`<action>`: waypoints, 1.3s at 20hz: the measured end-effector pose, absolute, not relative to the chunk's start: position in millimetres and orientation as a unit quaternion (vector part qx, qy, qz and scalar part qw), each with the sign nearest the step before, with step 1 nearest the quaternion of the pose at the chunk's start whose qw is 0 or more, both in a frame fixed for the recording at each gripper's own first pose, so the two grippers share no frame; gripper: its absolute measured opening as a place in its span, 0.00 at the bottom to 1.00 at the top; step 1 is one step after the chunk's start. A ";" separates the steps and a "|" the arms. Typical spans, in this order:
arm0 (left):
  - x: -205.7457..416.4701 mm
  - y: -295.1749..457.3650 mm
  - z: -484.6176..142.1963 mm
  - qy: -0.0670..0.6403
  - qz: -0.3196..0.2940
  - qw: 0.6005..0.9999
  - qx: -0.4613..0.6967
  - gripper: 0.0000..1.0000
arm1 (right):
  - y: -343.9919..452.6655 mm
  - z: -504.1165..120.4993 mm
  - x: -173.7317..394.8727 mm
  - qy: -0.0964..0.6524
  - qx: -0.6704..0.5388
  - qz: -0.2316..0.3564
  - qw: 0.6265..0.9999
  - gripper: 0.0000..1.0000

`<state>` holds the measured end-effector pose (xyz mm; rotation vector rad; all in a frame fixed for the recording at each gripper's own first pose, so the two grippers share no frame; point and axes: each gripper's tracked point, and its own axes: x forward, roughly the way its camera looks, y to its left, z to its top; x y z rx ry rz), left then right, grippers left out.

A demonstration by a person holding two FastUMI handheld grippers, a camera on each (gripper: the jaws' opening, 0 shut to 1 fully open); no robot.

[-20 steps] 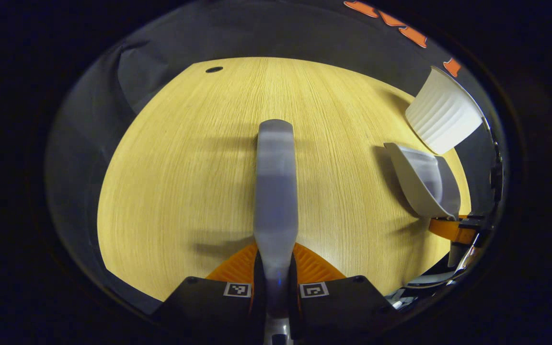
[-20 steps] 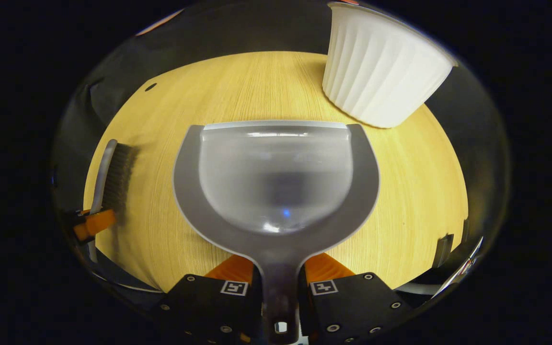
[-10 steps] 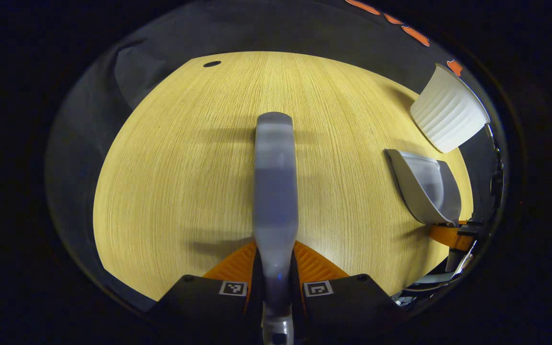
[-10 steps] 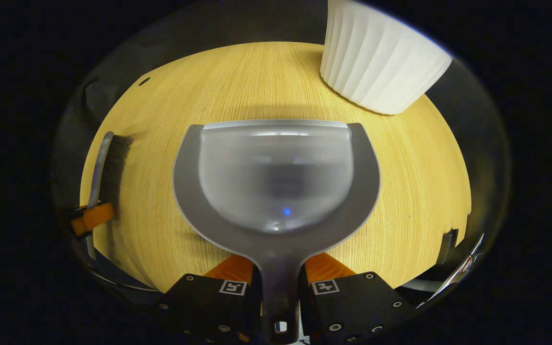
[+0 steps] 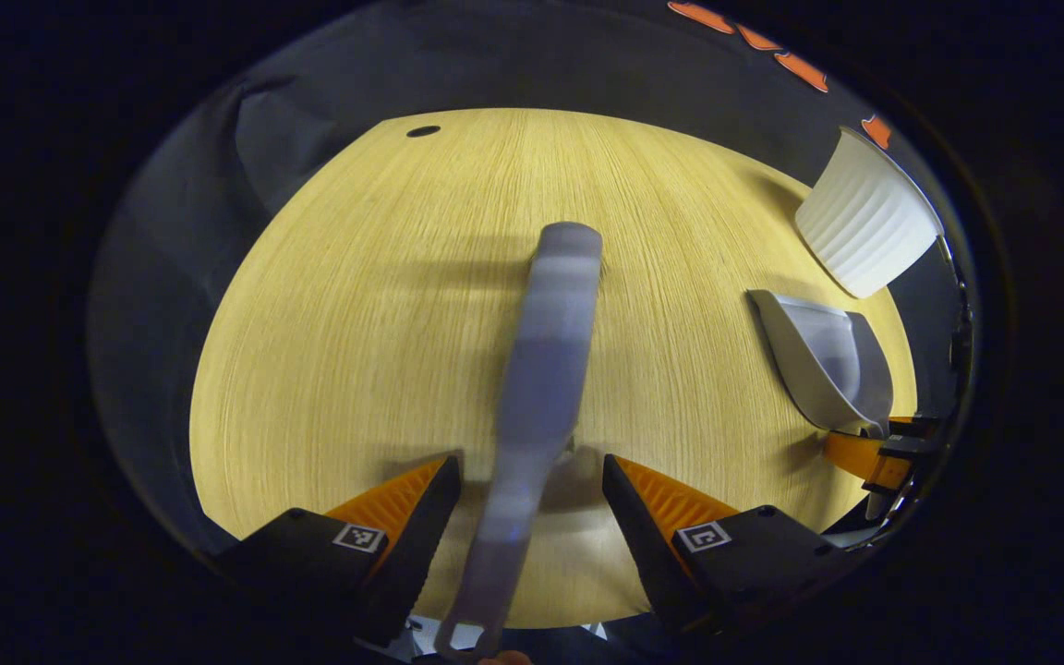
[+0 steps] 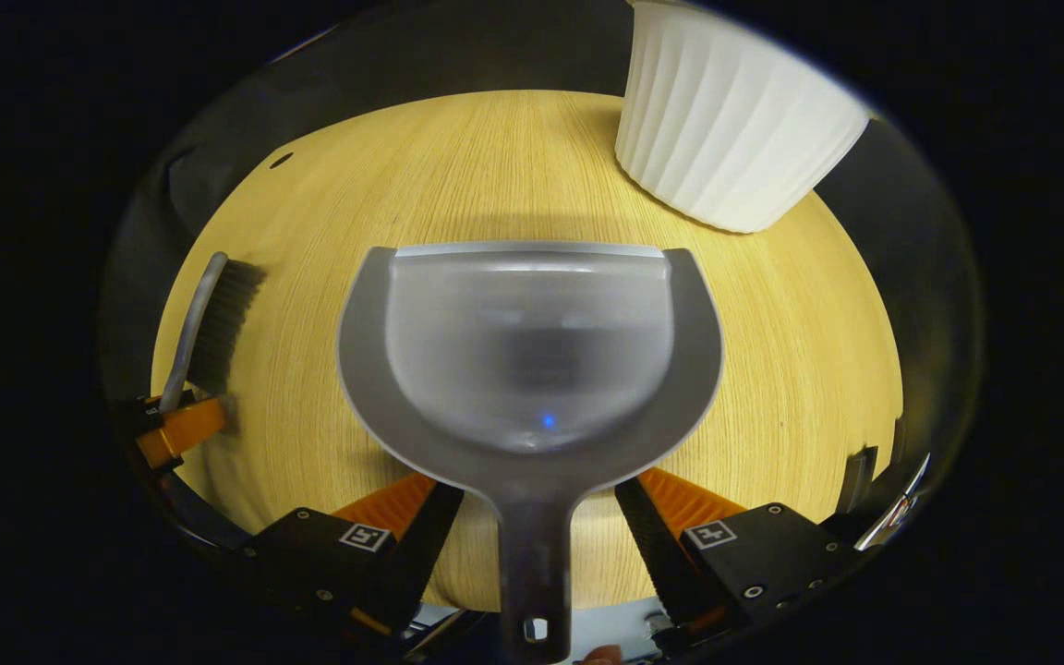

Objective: Pick up the small broom and dustpan from the desktop, sweep the trash into the dustpan with the broom, and then empty the trash into the garbage bin.

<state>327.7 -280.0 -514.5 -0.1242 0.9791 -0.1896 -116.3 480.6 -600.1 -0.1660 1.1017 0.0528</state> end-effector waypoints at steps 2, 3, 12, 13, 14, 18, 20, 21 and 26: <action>326.6 -268.8 -507.0 0.457 -0.084 0.884 -0.058 0.99 | 477.9 -593.3 -115.7 0.512 -0.075 0.019 0.855 1.00; 330.2 -260.2 -503.6 0.447 -0.079 0.889 -0.055 0.98 | 473.1 -585.0 -116.9 0.503 -0.074 0.015 0.861 1.00; 330.4 -199.7 -364.7 0.251 -0.070 0.964 -0.054 0.98 | 467.6 -482.6 -132.0 0.371 -0.052 0.031 0.927 1.00; 325.4 -199.4 -345.7 0.223 -0.072 0.971 -0.053 0.99 | 470.3 -464.4 -130.9 0.347 -0.050 0.037 0.936 1.00; 321.6 -200.7 -325.9 0.195 -0.075 0.977 -0.054 0.99 | 472.9 -446.1 -130.2 0.323 -0.047 0.040 0.944 1.00; 290.8 -204.0 -267.7 0.115 -0.086 0.989 -0.046 0.98 | 480.7 -379.8 -127.4 0.238 -0.045 0.052 0.969 1.00; 293.2 -205.6 -261.0 0.092 -0.091 0.990 -0.051 0.98 | 483.7 -356.9 -127.6 0.207 -0.044 0.057 0.976 1.00; 291.9 -205.3 -258.6 0.084 -0.093 0.991 -0.053 0.98 | 484.9 -349.0 -129.8 0.195 -0.043 0.059 0.978 1.00; 291.2 -208.7 -258.4 0.081 -0.099 0.991 -0.049 0.99 | 481.3 -334.4 -136.3 0.180 -0.048 0.056 0.981 1.00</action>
